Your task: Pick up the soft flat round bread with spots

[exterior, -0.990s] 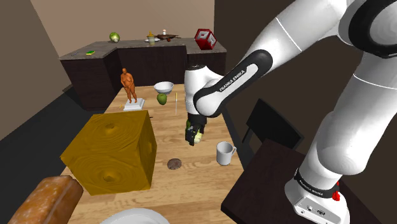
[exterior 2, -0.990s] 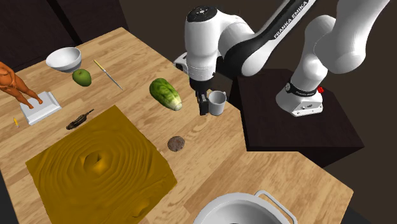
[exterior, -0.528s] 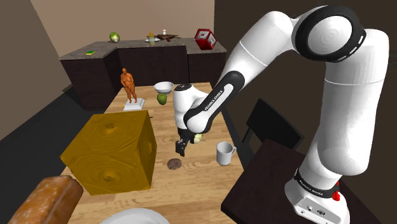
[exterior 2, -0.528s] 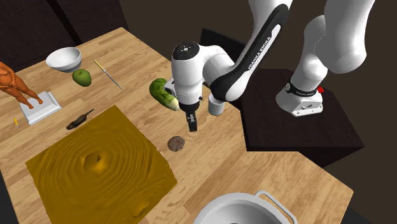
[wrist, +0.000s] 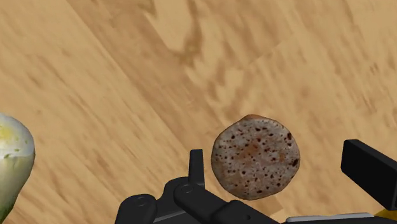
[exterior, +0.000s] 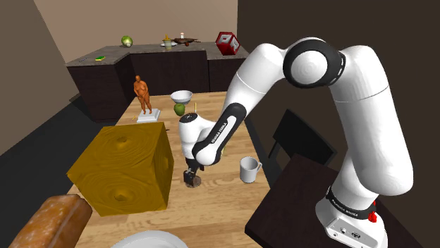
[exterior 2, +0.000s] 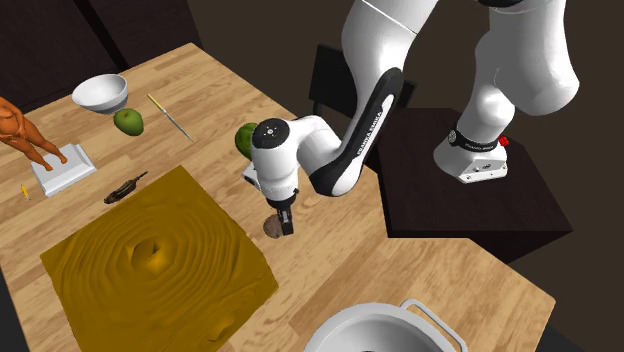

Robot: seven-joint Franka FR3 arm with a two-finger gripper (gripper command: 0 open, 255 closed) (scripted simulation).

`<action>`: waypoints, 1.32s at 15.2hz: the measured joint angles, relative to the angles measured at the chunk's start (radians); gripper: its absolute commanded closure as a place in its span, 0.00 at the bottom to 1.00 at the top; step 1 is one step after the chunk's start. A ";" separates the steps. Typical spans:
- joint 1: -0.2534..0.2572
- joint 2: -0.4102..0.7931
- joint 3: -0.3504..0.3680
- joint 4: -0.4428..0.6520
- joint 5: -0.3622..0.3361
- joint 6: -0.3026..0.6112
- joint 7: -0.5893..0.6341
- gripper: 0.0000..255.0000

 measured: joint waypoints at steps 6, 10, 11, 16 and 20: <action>0.020 0.092 -0.025 0.041 -0.024 0.051 0.016 0.00; 0.023 0.110 -0.029 0.050 -0.028 0.061 0.017 1.00; 0.023 0.111 -0.030 0.050 -0.028 0.062 0.017 1.00; 0.023 0.111 -0.030 0.050 -0.028 0.062 0.017 1.00; 0.020 0.094 -0.025 0.042 -0.025 0.053 0.015 1.00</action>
